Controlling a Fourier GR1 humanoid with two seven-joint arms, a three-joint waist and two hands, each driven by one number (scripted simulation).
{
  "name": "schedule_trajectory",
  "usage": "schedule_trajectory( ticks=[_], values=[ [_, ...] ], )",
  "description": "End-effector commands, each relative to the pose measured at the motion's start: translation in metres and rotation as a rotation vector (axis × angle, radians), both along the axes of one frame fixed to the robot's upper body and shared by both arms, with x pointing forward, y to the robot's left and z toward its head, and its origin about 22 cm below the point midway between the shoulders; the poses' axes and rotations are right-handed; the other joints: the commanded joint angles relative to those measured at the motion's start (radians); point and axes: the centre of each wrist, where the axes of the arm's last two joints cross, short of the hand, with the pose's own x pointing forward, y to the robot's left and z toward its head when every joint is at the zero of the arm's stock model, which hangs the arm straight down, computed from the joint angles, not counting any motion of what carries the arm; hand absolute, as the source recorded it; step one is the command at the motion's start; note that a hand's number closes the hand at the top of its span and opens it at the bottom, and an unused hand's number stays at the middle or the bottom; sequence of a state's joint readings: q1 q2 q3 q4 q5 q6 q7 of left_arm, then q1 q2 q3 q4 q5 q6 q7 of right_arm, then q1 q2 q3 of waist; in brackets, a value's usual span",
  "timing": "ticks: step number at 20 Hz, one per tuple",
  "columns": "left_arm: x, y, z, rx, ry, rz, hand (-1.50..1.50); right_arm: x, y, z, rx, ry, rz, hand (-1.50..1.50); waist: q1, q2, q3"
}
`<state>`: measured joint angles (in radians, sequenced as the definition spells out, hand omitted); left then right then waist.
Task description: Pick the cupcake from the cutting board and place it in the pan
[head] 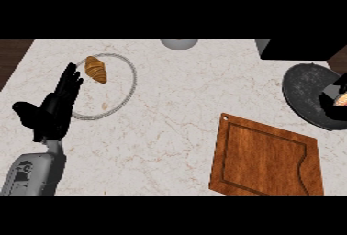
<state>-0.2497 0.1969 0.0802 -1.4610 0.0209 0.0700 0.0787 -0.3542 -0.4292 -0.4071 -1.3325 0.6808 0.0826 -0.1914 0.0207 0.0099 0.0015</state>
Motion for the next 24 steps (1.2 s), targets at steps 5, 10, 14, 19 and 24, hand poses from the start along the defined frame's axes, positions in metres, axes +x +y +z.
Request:
schedule_trajectory(
  ticks=[5,10,14,19,24],
  values=[
    [0.005,-0.018,0.004,-0.002,-0.021,-0.057,0.00,0.041,-0.048,-0.019,-0.140,-0.018,-0.135,1.50,0.037,0.011,0.002],
    [0.008,-0.017,-0.004,0.007,-0.027,-0.048,0.00,0.045,-0.062,-0.038,-0.084,-0.017,-0.167,1.50,0.055,0.024,0.005],
    [0.008,-0.017,0.003,-0.018,-0.014,-0.057,0.00,0.041,-0.067,-0.054,0.085,0.023,-0.128,1.50,0.061,0.024,0.008],
    [0.011,-0.020,0.010,0.000,-0.030,-0.063,0.00,0.029,-0.074,-0.076,0.199,0.309,-0.043,-1.50,0.061,0.026,0.008],
    [0.007,-0.015,0.006,-0.018,-0.012,-0.068,0.00,0.027,-0.086,-0.066,0.224,0.280,-0.012,-1.50,0.071,0.028,0.008]
  ],
)
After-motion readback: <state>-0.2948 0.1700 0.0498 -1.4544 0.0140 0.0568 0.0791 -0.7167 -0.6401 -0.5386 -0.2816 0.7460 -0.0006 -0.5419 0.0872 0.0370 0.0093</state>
